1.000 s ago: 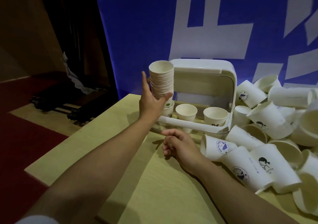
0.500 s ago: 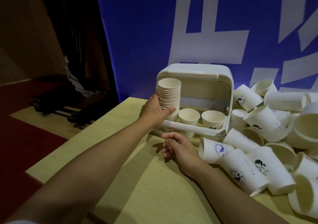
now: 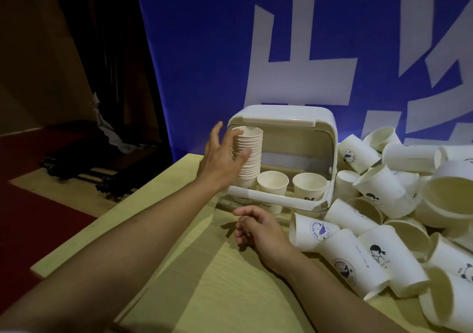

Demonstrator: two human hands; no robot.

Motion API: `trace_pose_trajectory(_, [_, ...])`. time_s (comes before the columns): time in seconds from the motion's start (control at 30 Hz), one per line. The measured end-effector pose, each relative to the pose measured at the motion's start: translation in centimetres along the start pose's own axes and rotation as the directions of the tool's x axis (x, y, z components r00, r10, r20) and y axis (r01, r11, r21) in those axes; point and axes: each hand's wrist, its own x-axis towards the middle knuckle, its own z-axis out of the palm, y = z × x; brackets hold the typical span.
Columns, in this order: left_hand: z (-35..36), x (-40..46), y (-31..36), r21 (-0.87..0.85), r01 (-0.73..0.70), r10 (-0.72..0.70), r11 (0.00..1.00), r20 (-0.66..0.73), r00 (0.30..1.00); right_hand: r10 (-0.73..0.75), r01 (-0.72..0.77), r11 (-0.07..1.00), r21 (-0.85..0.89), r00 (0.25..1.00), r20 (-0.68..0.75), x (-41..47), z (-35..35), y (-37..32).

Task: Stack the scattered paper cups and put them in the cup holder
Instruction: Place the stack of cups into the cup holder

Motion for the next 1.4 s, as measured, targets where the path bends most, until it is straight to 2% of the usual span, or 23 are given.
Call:
trace_pose_trajectory(0.07, [-1.1,0.8,0.3,0.102,-0.102,0.113,0.990,-0.114,0.987,0.002,-0.002,1.000,0.007,1.000,0.005,0.1,0.0,0.1])
trace_pose_trajectory(0.1, [-1.7,1.3,0.4,0.196,-0.174,0.199,0.965,-0.119,0.973,0.002,-0.002,1.000,0.008,1.000,0.006,0.1,0.0,0.1])
trace_pose_trajectory(0.17, [-2.7,2.3,0.7,0.335,-0.291,0.314,0.896,-0.018,0.949,-0.001,0.001,1.000,0.007,1.000,0.010,0.0,0.0,0.2])
trace_pose_trajectory(0.2, [-3.0,2.8,0.7,0.363,-0.311,0.319,0.878,0.038,0.947,-0.002,0.002,1.000,0.004,1.000,0.012,0.0,-0.1,0.2])
trace_pose_trajectory(0.3, [-3.7,3.5,0.5,0.355,-0.242,0.213,0.903,0.117,0.970,-0.002,0.002,1.000,0.003,1.000,0.019,0.0,-0.1,0.1])
trace_pose_trajectory(0.57, [-5.2,3.1,1.7,0.249,-0.124,0.097,0.960,0.119,0.988,0.004,-0.003,1.000,-0.012,1.000,0.018,-0.2,0.0,0.0])
trace_pose_trajectory(0.67, [-6.2,3.0,2.4,0.193,-0.166,0.133,0.967,0.170,0.976,0.005,-0.004,1.000,-0.014,1.000,0.024,-0.5,0.0,-0.2])
trace_pose_trajectory(0.8, [-7.3,3.0,2.6,0.156,-0.213,0.187,0.965,0.168,0.968,0.001,-0.001,1.000,-0.012,1.000,0.027,-0.6,0.0,-0.3])
trace_pose_trajectory(0.93, [-8.3,3.5,2.4,0.101,-0.271,0.269,0.957,0.030,0.963,0.003,-0.003,1.000,-0.011,1.000,0.027,-0.5,0.0,-0.3])
trace_pose_trajectory(1.03, [-7.9,3.8,2.5,0.201,-0.290,0.294,0.936,0.010,0.956,0.003,-0.002,1.000,-0.016,1.000,0.024,-0.5,0.0,-0.2])
trace_pose_trajectory(1.13, [-7.4,4.1,3.0,0.215,-0.221,0.218,0.951,0.040,0.975,-0.004,0.005,1.000,-0.024,1.000,0.019,-0.4,0.0,-0.2])
trace_pose_trajectory(1.23, [-7.5,4.2,3.6,0.271,-0.262,0.245,0.926,0.096,0.965,-0.004,0.005,1.000,-0.026,1.000,0.024,-0.5,0.0,-0.2])
trace_pose_trajectory(1.33, [-6.9,4.2,3.8,0.336,-0.279,0.202,0.900,0.246,0.948,-0.006,0.007,1.000,-0.026,1.000,0.025,-0.5,0.0,-0.3])
trace_pose_trajectory(1.4, [-6.2,4.2,3.7,0.284,-0.226,0.135,0.932,0.305,0.943,-0.007,0.008,0.999,-0.032,1.000,0.025,-0.5,0.1,-0.4])
